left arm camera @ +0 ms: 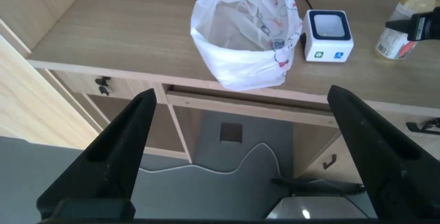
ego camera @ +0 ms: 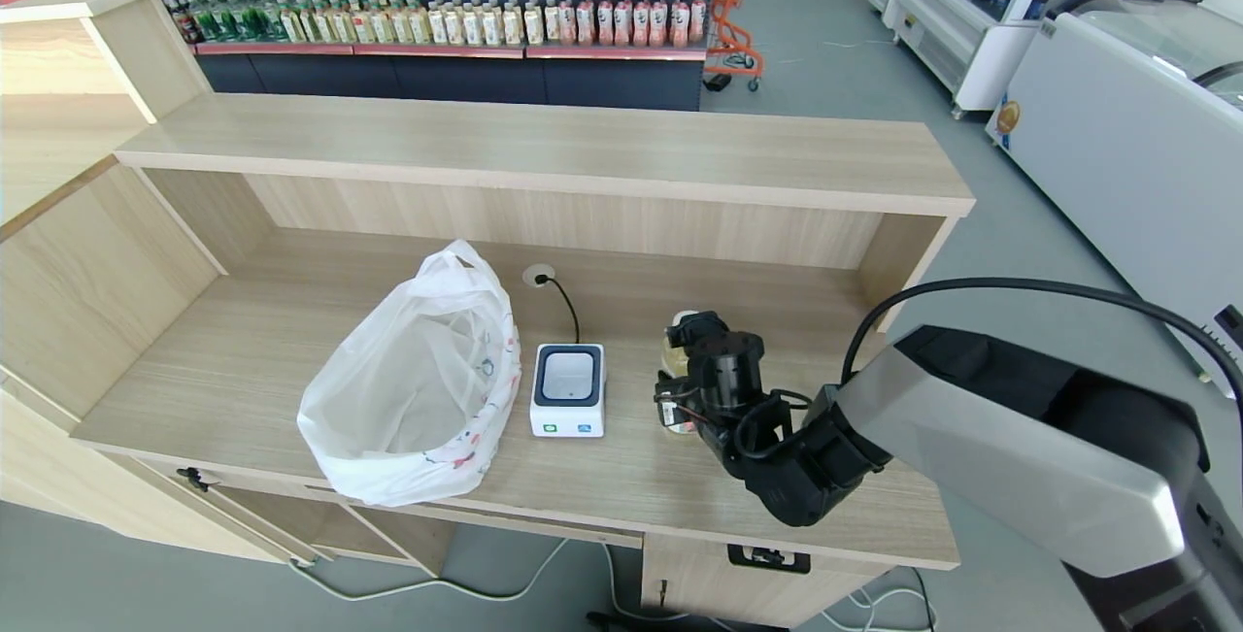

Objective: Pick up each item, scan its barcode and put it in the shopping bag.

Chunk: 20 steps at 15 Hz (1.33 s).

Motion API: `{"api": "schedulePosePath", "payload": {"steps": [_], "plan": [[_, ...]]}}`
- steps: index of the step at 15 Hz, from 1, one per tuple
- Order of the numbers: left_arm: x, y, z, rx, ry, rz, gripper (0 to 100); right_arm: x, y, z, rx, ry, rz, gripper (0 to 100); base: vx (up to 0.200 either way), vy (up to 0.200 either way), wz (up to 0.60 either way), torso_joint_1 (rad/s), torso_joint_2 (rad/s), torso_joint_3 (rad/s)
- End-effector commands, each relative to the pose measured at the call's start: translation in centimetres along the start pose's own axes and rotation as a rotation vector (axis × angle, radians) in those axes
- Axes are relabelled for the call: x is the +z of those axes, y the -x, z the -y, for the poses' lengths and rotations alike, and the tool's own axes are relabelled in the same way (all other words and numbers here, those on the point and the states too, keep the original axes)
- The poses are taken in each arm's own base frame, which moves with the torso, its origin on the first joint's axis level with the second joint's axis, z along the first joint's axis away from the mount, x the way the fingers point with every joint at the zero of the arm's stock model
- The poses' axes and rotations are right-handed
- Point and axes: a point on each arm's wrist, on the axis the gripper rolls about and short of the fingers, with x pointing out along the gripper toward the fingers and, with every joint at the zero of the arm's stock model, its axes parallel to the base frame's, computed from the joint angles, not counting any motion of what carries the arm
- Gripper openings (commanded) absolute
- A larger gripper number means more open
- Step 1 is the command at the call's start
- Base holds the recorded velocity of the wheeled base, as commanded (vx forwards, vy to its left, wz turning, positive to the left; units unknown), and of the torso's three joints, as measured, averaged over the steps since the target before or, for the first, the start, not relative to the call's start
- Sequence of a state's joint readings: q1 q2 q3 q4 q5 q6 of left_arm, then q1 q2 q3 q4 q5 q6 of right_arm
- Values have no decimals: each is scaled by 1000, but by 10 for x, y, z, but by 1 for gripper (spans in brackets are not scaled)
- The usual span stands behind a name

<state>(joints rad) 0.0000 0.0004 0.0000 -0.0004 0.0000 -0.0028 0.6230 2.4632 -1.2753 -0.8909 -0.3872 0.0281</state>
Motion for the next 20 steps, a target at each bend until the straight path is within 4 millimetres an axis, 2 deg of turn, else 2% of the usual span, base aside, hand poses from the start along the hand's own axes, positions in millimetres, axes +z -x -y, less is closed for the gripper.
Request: {"api": "schedulePosePath", "payload": {"steps": [1,6,8,9,11,13,14,15,17,18,20], "plan": [[0,0,0,0,0,-2,100,-1,2,3,-6,3,-9,0,0,0,0,0,0,0],[0,0,0,0,0,2,100,5,4,8,-13,26,0,0,0,0,0,0,0,0],[0,0,0,0,2,2,100,18,7,22,-39,3,20,0,0,0,0,0,0,0],[0,0,0,0,0,0,100,32,16,32,-41,-19,38,0,0,0,0,0,0,0],[0,0,0,0,2,2,100,64,48,52,9,-187,54,0,0,0,0,0,0,0],[0,0,0,0,0,0,100,108,85,90,74,-280,85,0,0,0,0,0,0,0],[0,0,0,0,0,0,100,118,94,96,104,-311,101,0,0,0,0,0,0,0],[0,0,0,0,2,-2,100,146,132,113,254,-406,119,0,0,0,0,0,0,0],[0,0,0,0,0,0,100,152,161,129,365,-450,99,0,0,0,0,0,0,0],[0,0,0,0,0,0,100,145,178,135,405,-455,82,0,0,0,0,0,0,0],[0,0,0,0,2,-2,100,150,203,137,483,-451,102,0,0,0,0,0,0,0]]}}
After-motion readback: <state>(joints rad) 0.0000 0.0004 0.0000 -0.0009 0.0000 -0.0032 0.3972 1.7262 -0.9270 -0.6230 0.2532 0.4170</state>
